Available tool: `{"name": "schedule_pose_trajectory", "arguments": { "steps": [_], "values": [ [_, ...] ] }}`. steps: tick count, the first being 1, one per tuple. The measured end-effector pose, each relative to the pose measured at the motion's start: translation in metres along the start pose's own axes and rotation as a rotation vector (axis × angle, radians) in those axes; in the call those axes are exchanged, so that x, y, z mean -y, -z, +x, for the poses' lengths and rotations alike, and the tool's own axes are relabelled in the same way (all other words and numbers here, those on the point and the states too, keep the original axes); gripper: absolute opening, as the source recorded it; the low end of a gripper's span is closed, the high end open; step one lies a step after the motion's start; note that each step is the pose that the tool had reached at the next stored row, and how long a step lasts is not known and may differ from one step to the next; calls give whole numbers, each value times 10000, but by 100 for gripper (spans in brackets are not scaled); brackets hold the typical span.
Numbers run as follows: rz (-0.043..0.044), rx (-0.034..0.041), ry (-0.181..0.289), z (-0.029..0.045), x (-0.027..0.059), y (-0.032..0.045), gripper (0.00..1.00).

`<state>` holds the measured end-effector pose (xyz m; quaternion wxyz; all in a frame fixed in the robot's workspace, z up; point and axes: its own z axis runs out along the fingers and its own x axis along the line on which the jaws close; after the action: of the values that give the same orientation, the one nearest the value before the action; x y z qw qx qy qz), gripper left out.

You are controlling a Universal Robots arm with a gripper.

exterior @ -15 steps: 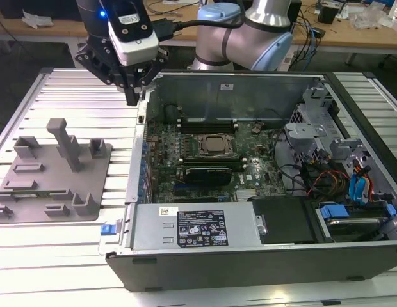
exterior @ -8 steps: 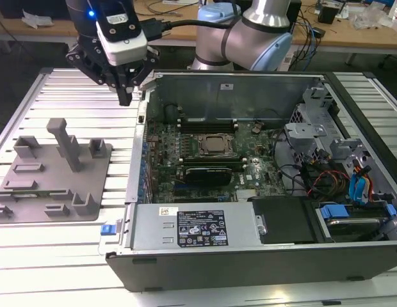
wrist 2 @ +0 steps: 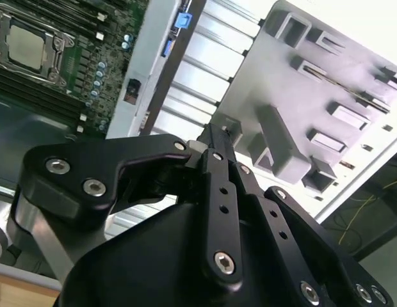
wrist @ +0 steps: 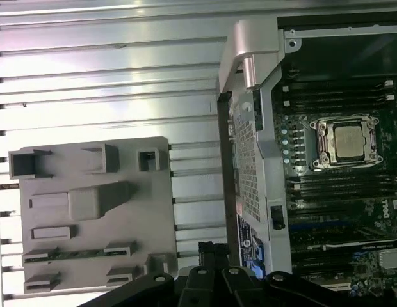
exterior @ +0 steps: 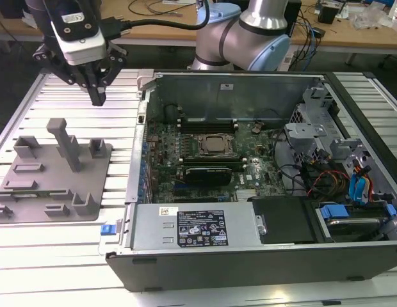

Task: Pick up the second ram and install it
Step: 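Reach for the second ram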

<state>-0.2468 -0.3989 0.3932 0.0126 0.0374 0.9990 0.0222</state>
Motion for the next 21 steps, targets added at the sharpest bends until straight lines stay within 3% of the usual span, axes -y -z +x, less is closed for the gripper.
{"name": "schedule_pose_trajectory", "arguments": {
  "steps": [15, 17, 21],
  "values": [
    [0, 0, -1, 336, 25, 9, 8],
    [0, 0, 0, 435, 32, 12, 8],
    [0, 0, -1, 543, 40, 14, 8]
  ]
}}
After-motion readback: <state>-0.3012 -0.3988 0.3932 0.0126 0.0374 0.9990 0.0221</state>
